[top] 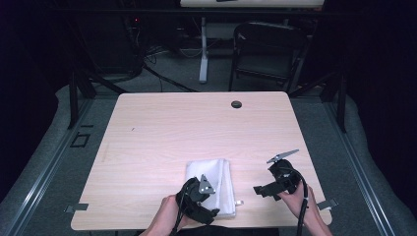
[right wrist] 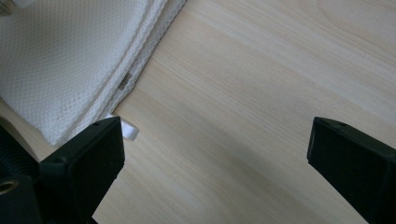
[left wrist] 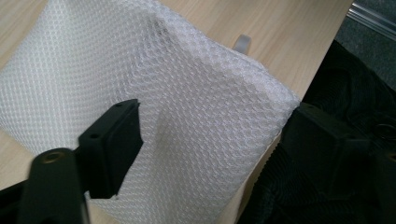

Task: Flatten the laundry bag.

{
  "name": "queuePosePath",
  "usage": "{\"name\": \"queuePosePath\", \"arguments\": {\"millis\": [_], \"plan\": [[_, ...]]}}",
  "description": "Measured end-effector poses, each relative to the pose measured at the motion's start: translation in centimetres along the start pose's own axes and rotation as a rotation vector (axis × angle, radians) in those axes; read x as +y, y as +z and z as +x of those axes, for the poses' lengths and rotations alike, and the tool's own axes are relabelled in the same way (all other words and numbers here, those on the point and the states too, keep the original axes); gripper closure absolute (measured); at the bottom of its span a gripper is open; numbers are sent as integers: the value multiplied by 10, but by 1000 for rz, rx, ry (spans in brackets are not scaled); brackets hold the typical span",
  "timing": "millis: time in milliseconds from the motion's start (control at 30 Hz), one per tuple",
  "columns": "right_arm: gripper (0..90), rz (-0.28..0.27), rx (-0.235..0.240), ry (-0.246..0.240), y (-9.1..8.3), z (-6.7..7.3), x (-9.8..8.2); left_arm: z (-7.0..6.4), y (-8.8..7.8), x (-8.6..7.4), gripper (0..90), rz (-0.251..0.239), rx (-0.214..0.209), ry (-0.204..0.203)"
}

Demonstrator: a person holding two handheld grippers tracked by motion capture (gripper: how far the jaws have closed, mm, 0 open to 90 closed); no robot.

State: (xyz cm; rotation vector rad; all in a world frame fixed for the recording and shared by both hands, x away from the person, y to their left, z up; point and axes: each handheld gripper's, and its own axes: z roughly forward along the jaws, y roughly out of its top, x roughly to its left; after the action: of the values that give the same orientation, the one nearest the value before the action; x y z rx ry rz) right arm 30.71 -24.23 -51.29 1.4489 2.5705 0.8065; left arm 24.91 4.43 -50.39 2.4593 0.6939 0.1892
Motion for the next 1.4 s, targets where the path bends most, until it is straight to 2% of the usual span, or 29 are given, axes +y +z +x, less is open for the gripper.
{"name": "queuePosePath", "arguments": {"millis": [200,267,400,467,500,533,600,633,700,733,800,867,900,967,1033,1267,1400], "plan": [[39,4,7,-7,1,1,1,0,0,-2,457,-11,2,10],[41,18,0,-15,2,2,1,0,-1,-4,504,-20,-13,14],[44,16,6,-15,2,2,0,0,-2,-5,604,-39,3,29],[46,23,0,-23,2,2,0,0,-2,-6,655,-40,-2,32],[46,23,0,-23,2,2,0,0,-2,-6,655,-39,1,37],[50,9,5,-23,2,2,0,0,-2,-7,705,-38,12,48],[52,7,9,-23,2,3,0,1,-2,-8,727,-44,14,40],[67,13,-1,-30,2,3,1,2,-3,-9,770,-56,20,32],[69,-2,8,-17,2,4,0,4,-4,-9,807,-65,25,31],[70,14,8,-28,1,4,1,4,-4,-9,821,-65,25,31],[74,11,9,-27,2,5,1,5,-6,-10,841,-69,24,31],[91,3,13,-33,2,6,1,8,-9,-11,853,-90,24,31],[94,12,-1,-47,2,7,2,8,-10,-12,856,-101,22,32],[117,-10,11,-41,3,11,2,9,-13,-12,862,-112,26,32],[125,-4,12,-66,1,13,5,11,-17,-14,865,-123,29,29],[164,-23,40,-92,1,25,18,19,-27,-20,866,-154,28,10],[242,-5,5,-120,10,32,31,25,-32,-23,866,-171,21,-7]]}}
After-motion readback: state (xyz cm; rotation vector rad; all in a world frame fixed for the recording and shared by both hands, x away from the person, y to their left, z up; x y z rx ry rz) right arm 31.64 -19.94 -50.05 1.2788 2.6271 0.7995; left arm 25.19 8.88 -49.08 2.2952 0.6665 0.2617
